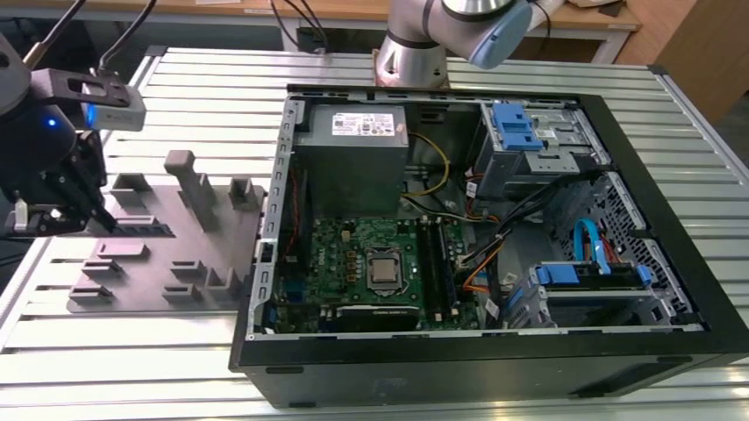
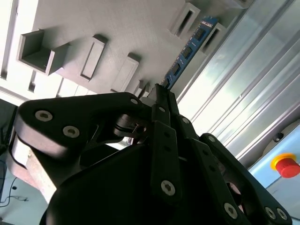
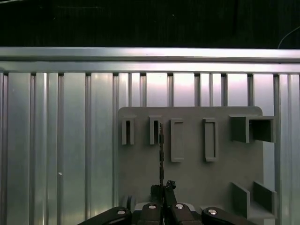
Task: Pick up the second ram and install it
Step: 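Pick up the second ram and move it above second insertion slot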
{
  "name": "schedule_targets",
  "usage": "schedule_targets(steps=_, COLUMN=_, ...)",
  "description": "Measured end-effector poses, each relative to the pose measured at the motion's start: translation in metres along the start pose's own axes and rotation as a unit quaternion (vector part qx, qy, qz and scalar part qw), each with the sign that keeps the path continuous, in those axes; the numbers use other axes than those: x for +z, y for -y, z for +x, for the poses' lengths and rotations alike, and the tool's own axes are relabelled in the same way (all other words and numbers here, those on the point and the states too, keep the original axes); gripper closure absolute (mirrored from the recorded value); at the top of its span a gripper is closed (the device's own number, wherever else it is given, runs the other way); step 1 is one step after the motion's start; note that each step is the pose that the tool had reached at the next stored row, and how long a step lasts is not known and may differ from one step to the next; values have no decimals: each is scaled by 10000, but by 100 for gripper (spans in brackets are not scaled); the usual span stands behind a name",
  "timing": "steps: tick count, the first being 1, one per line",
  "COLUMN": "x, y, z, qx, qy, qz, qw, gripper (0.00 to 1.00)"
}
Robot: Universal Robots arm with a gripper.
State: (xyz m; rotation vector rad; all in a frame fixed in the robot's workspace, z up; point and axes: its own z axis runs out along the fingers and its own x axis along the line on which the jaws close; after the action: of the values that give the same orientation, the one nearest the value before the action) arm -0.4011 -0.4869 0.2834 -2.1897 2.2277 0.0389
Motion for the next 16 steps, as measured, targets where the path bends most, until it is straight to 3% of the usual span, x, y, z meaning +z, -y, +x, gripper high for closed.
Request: schedule_targets(steps=16, x=-196, y=-1, z=-6, qx=0, qy=0, qz=0, qw=10000, gripper=89)
